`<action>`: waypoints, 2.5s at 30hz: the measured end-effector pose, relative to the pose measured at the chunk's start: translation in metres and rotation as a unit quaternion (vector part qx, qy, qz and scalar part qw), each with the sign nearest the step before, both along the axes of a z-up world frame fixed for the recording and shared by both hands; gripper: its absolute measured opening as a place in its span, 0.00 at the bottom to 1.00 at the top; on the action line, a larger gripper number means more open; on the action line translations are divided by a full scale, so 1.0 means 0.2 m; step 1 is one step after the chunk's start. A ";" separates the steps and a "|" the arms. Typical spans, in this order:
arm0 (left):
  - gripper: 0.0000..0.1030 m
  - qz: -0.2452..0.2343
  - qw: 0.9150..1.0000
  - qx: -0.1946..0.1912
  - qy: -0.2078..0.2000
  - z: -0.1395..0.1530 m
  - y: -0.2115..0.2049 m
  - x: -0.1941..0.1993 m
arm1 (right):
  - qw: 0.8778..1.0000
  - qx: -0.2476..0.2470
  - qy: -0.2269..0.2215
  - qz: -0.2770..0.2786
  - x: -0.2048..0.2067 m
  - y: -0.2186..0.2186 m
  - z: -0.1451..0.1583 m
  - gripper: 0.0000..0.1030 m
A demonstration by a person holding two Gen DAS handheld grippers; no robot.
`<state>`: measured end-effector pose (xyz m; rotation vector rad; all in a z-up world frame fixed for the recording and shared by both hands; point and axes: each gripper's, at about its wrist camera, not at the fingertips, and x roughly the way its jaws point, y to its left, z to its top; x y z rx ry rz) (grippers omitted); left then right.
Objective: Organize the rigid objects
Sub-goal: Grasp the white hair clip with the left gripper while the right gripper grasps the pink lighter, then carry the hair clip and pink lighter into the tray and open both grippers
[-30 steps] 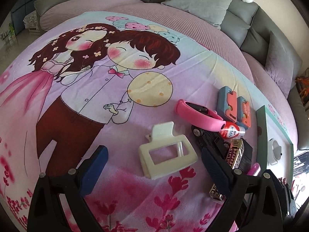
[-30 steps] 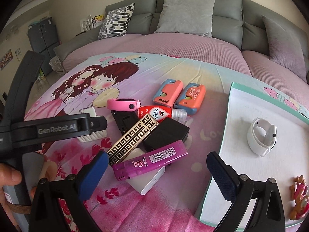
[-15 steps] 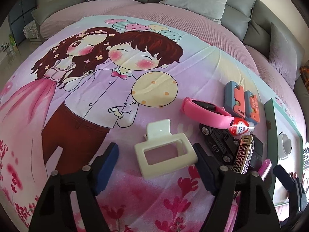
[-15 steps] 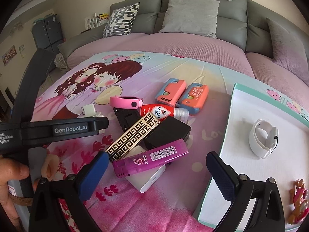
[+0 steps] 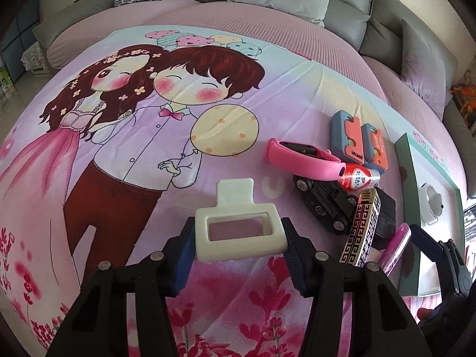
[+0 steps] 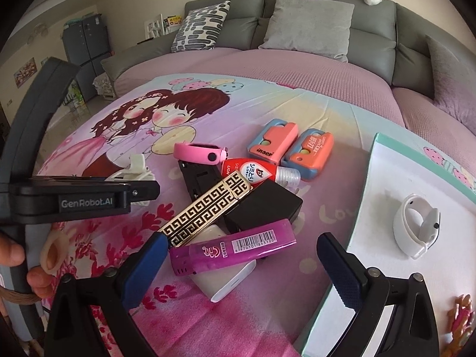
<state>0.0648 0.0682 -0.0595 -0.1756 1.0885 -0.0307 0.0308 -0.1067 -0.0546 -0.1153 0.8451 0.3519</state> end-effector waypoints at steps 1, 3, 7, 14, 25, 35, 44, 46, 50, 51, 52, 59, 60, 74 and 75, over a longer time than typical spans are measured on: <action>0.54 0.001 1.000 -0.001 0.000 0.00 0.00 0.00 | 1.000 -0.003 -0.004 0.000 0.00 0.00 0.00 0.98; 0.54 0.002 1.000 -0.005 -0.001 0.00 0.01 0.00 | 1.000 -0.001 -0.008 -0.006 0.01 0.00 0.00 0.98; 0.54 0.002 1.000 -0.002 0.000 0.00 0.01 0.00 | 1.000 -0.002 -0.014 -0.003 0.01 0.00 0.00 0.98; 0.54 0.004 1.000 -0.004 0.000 0.00 0.02 0.00 | 1.000 0.000 -0.011 0.016 -0.01 0.01 -0.01 0.92; 0.54 0.004 1.000 0.000 0.001 -0.01 0.01 0.01 | 1.000 -0.015 -0.015 0.017 -0.03 0.03 0.00 0.81; 0.54 0.001 1.000 0.002 -0.017 0.04 0.01 -0.01 | 0.999 0.004 -0.037 0.005 -0.04 0.00 0.06 0.81; 0.54 -0.005 0.998 0.004 -0.067 0.20 -0.07 -0.05 | 0.994 0.040 -0.071 -0.070 -0.04 -0.15 0.16 0.81; 0.54 -0.013 0.997 0.002 -0.079 0.24 -0.11 -0.05 | 0.992 0.044 -0.078 -0.092 -0.04 -0.20 0.18 0.81; 0.54 -0.031 0.994 -0.006 -0.103 0.30 -0.21 -0.07 | 0.985 0.051 -0.091 -0.138 -0.06 -0.32 0.22 0.81; 0.54 -0.036 0.994 -0.006 -0.107 0.31 -0.24 -0.07 | 0.983 0.049 -0.094 -0.150 -0.06 -0.35 0.23 0.81; 0.54 -0.043 0.993 -0.005 -0.111 0.33 -0.27 -0.08 | 0.981 0.048 -0.096 -0.161 -0.06 -0.38 0.24 0.81; 0.54 -0.089 0.989 -0.003 -0.121 0.37 -0.50 -0.10 | 0.967 0.040 -0.103 -0.230 -0.09 -0.62 0.28 0.81; 0.54 -0.096 0.988 0.000 -0.121 0.38 -0.53 -0.10 | 0.965 0.038 -0.104 -0.240 -0.10 -0.65 0.28 0.81; 0.54 -0.204 0.974 0.002 -0.103 0.34 -1.01 -0.15 | 0.912 0.012 -0.061 -0.405 -0.17 -1.06 0.23 0.81; 0.54 -0.210 0.973 0.001 -0.101 0.33 -1.03 -0.15 | 0.908 0.013 -0.057 -0.415 -0.18 -1.09 0.22 0.81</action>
